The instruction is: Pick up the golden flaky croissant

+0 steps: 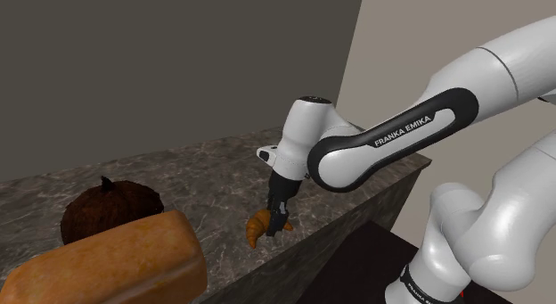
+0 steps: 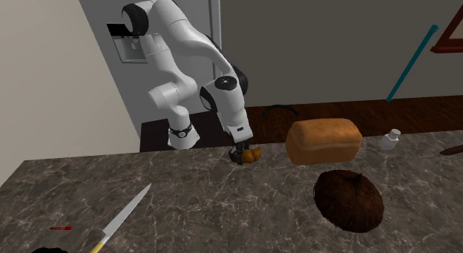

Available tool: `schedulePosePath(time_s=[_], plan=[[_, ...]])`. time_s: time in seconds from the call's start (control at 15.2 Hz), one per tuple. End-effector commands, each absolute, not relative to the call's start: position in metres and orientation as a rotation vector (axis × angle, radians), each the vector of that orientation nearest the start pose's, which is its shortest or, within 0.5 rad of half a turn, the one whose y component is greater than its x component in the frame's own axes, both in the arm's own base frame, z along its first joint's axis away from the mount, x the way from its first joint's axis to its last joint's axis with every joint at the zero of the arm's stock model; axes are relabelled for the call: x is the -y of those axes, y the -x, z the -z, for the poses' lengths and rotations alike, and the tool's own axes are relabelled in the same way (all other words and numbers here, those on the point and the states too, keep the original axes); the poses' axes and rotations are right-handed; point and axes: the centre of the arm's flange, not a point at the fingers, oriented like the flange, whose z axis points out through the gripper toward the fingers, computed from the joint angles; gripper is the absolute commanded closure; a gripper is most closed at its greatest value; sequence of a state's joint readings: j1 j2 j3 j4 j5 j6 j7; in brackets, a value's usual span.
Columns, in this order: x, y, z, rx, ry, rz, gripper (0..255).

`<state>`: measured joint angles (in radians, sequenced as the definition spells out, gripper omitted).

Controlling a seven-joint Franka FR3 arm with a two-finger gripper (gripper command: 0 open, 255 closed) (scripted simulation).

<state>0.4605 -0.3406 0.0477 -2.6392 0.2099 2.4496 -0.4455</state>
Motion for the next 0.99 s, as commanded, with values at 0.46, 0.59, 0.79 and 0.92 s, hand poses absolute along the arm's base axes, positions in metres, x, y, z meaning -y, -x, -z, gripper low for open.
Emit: schedulePosePath(time_s=[0.46,0.59,0.79,0.92], plan=[[-0.202,-0.364,-0.387,1.168,2.763,0.219,255],[-0.202,-0.364,-0.398,1.168,2.763,0.219,255],[-0.202,-0.364,-0.414,1.168,2.763,0.219,255],[-0.202,-0.364,-0.424,1.168,2.763,0.219,255]])
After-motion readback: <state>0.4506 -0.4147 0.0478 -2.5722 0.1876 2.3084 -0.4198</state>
